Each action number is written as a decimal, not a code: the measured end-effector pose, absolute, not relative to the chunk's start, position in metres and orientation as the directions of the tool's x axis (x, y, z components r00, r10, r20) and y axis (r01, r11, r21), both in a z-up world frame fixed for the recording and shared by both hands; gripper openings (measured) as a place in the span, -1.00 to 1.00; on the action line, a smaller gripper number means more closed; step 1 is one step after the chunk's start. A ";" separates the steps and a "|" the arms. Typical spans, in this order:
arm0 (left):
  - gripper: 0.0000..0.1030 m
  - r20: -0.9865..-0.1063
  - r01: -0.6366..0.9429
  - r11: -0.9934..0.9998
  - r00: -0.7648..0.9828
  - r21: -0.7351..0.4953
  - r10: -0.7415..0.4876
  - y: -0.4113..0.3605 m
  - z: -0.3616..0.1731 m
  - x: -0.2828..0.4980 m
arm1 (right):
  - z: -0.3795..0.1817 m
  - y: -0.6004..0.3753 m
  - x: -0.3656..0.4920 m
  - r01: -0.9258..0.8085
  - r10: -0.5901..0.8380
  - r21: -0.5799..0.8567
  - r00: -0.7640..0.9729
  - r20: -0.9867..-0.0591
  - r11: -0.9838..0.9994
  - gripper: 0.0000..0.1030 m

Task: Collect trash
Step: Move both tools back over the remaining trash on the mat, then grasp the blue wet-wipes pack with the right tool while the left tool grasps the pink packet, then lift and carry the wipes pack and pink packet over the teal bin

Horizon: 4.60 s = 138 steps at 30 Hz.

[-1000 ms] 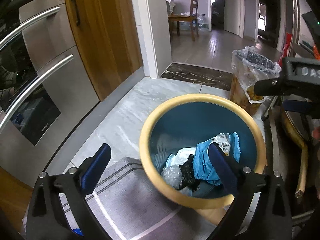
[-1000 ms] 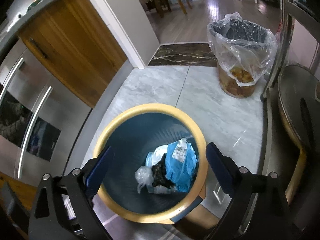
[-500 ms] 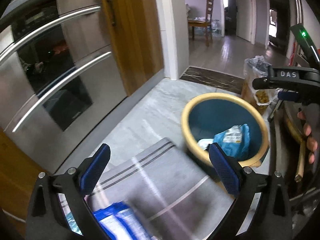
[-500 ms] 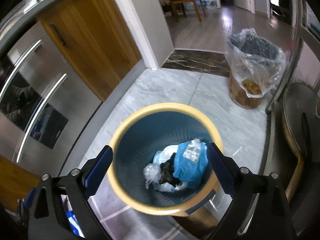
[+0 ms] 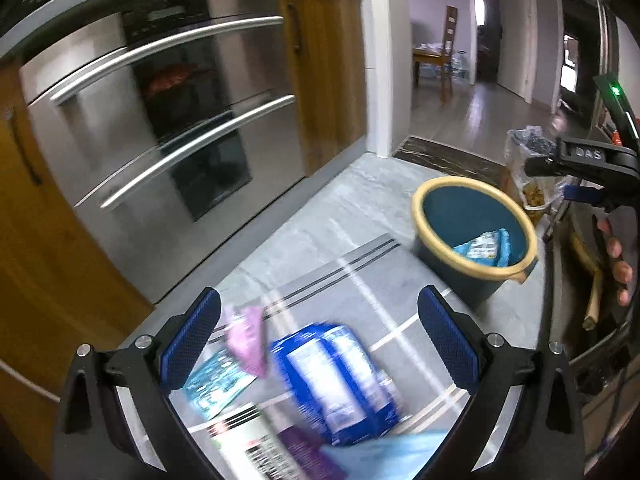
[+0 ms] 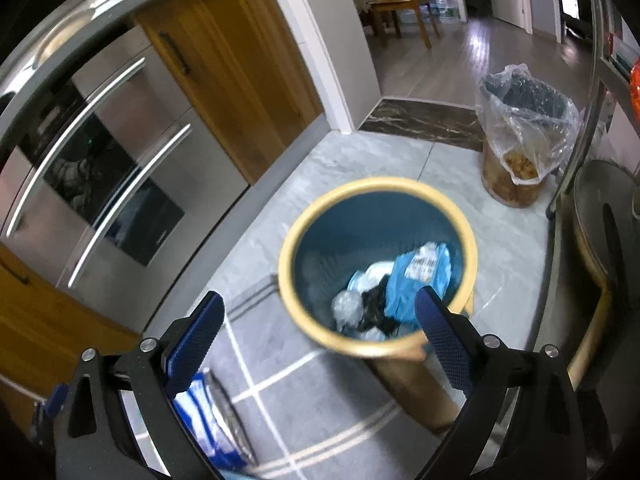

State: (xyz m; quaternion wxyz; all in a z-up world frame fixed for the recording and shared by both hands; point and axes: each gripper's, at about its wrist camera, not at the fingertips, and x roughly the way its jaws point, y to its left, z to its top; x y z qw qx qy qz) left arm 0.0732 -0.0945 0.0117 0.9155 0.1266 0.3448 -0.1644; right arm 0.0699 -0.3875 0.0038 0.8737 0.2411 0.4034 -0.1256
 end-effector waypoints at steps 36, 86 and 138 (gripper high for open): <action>0.89 -0.811 0.204 0.973 0.585 0.110 -0.031 0.017 -0.081 0.143 | -0.104 -0.194 0.118 -0.024 0.151 0.153 0.356 -0.922 0.988 0.86; -0.99 -0.865 0.349 0.936 0.484 0.048 -0.136 -0.032 -0.118 0.172 | -0.121 -0.194 0.142 -0.089 0.300 0.286 0.301 -0.905 0.954 -0.70; -0.99 -0.691 0.674 0.738 0.515 -0.040 -0.508 -0.210 -0.018 0.123 | 0.008 -0.449 0.135 0.296 -0.030 0.231 0.672 -0.740 0.927 -0.74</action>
